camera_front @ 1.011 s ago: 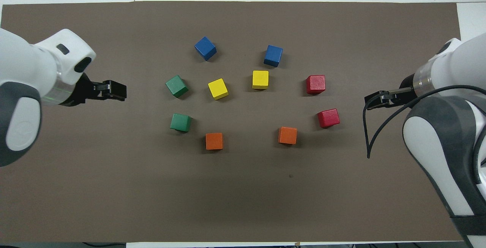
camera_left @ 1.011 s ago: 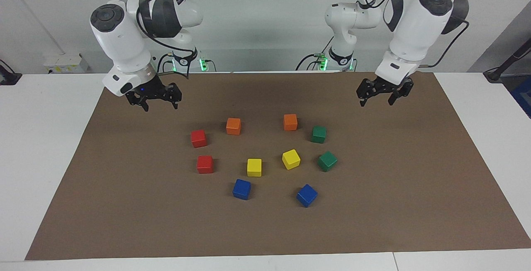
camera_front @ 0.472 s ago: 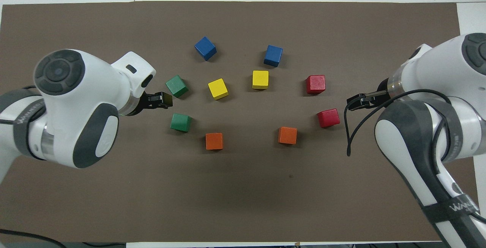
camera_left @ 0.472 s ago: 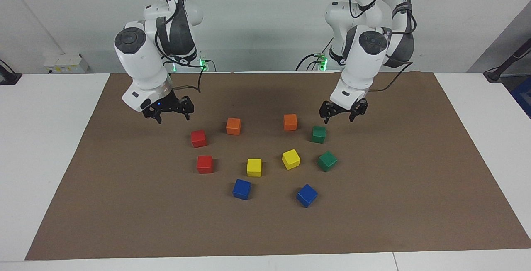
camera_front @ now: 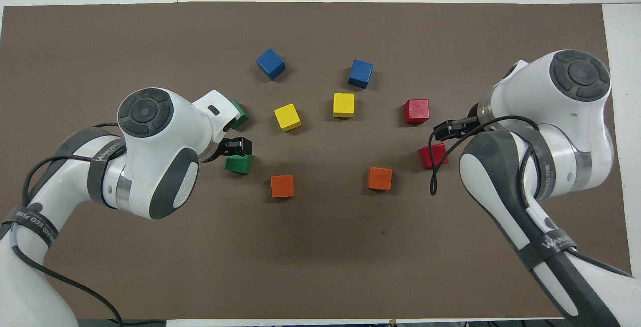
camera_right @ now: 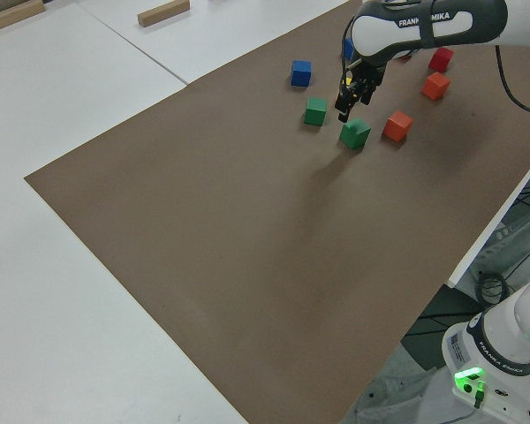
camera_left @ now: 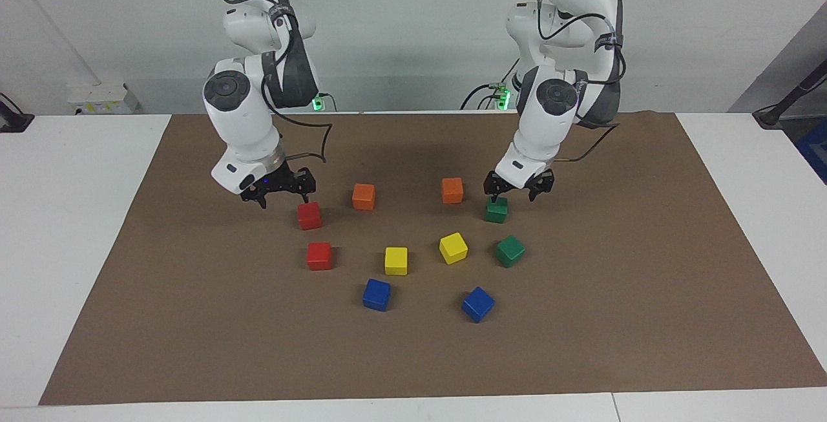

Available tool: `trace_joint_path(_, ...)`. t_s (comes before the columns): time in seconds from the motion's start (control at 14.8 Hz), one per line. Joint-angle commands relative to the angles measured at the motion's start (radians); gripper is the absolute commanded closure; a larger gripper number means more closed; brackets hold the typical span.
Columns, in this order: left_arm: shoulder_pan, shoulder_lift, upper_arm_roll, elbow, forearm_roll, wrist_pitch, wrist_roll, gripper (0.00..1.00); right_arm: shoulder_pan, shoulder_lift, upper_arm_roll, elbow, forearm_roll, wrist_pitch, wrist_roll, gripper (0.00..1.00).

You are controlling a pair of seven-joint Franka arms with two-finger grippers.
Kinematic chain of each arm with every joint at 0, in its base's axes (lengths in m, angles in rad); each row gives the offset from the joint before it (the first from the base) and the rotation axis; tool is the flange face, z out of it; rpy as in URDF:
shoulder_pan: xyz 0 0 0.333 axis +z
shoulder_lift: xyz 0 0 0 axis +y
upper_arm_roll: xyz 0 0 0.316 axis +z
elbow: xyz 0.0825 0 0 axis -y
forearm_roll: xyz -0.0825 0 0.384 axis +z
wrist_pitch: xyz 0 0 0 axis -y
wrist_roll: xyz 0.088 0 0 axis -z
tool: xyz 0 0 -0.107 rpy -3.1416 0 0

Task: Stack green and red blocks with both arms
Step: 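Grasp the green block with the left gripper while the right gripper grasps red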

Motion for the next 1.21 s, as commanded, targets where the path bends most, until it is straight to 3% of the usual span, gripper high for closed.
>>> trace_joint_path(0.0, -0.021, -0.008, 0.016, -0.051, -0.021, 0.068, 0.011, 0.00, 0.014, -0.002, -0.001, -0.062, -0.003, 0.067, 0.043, 0.00)
trace_joint_path(0.47, -0.040, 0.074, 0.016, -0.051, -0.021, 0.126, 0.016, 0.00, 0.051, -0.007, -0.001, -0.169, -0.003, 0.189, 0.091, 0.00)
trace_joint_path(1.15, -0.039, 0.072, 0.016, -0.053, -0.021, 0.100, 0.016, 0.00, 0.049, -0.011, -0.001, -0.240, -0.003, 0.261, 0.089, 0.00)
